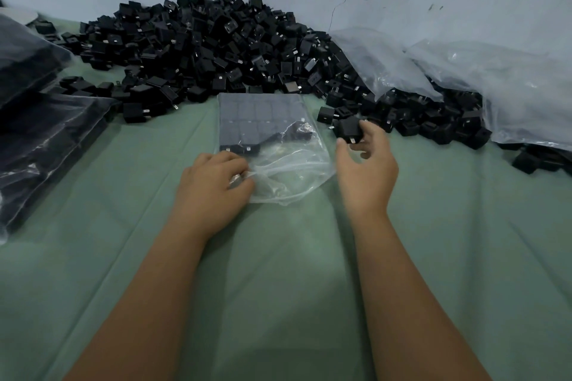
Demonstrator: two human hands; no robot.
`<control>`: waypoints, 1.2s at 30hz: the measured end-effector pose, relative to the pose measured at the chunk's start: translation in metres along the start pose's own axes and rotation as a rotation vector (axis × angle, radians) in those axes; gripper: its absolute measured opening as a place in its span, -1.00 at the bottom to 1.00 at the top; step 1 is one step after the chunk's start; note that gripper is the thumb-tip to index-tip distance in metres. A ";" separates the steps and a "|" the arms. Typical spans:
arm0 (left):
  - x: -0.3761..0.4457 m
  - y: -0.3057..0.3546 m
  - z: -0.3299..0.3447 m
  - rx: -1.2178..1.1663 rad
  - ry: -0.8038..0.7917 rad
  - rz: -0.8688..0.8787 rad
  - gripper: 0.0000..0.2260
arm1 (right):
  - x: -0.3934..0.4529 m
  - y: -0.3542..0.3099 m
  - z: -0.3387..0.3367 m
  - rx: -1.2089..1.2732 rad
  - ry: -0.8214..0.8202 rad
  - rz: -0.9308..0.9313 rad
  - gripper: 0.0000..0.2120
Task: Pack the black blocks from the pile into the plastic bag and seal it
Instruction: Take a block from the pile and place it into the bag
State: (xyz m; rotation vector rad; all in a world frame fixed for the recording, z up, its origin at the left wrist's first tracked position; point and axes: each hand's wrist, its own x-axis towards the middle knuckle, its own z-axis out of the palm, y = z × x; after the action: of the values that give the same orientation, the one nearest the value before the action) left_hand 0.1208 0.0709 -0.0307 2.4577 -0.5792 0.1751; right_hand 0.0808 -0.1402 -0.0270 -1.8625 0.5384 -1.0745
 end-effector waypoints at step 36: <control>-0.013 0.002 -0.003 -0.367 0.215 0.157 -0.75 | -0.062 -0.033 0.021 -0.434 -0.525 -0.257 -0.78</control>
State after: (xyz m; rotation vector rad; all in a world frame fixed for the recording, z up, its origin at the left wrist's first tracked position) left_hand 0.1080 0.0757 -0.0303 2.0099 -0.6460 0.3577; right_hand 0.0640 -0.0687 -0.0321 -2.5376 0.2339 -0.6031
